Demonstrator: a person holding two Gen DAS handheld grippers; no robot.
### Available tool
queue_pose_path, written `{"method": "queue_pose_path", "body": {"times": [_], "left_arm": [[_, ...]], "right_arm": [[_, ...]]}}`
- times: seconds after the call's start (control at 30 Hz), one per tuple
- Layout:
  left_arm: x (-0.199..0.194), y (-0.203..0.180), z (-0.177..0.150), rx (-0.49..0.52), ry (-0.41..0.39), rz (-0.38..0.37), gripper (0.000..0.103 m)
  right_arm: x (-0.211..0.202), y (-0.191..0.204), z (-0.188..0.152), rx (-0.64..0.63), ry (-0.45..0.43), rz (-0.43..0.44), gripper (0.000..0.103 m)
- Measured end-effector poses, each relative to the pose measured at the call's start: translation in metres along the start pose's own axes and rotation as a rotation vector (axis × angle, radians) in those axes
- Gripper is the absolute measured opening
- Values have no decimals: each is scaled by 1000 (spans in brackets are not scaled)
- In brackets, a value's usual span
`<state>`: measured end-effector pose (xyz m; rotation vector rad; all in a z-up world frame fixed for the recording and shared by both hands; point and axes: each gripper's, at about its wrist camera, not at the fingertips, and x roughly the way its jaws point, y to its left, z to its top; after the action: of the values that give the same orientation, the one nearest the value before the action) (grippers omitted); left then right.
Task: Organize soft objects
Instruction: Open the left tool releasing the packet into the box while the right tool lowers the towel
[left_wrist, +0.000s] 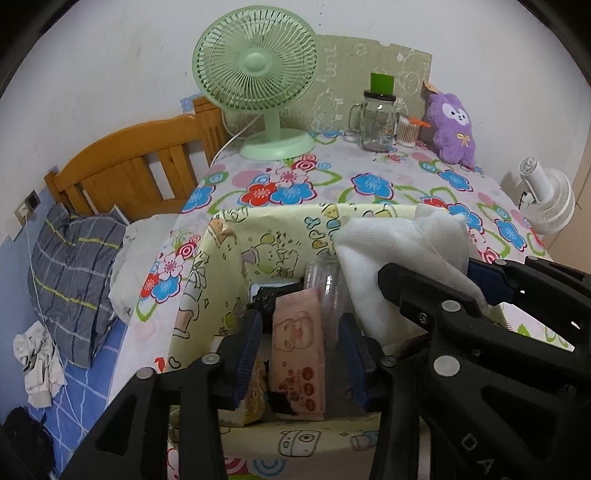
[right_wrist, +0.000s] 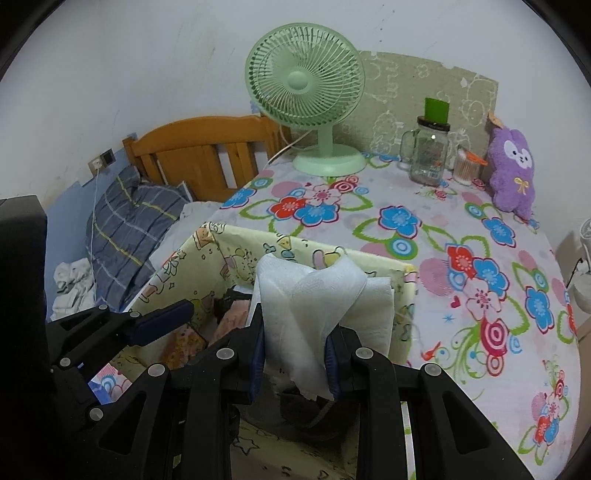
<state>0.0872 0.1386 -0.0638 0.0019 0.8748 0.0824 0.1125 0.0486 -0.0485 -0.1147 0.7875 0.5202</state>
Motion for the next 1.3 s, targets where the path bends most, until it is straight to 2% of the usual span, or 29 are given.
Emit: {"method": "queue_pose_path", "body": {"times": [0.27,0.4,0.43,0.47,0.53,0.6,0.93,1.03,1.3], "left_arm": [[1,5,0,-8,13,-5,54],[2,5,-1,-3,24,-8,54],[2,4,-1,3,26,-7,55],[1,3,-2,6,26,-14,61],[0,2,-3,5,31,-36,68],[-2,1,-5,0,31,-41,73],[-5,-6,-8,-6,24,-19,79],[-7,-10,-9,-4,17,-16,82],[-20,-17,-6,-9,-34,-5,93]], "right_arm": [[11,5,4,-9,8,5,30],[20,5,5,-6,32,18,33],[23,5,5,-9,39,20,34],[24,5,5,-11,42,23,35],[27,5,4,-16,50,54,52],[31,5,4,-11,59,85,65],[21,3,0,-24,39,37,93],[14,1,0,-43,14,21,97],[-4,-12,0,-27,-19,-6,99]]}}
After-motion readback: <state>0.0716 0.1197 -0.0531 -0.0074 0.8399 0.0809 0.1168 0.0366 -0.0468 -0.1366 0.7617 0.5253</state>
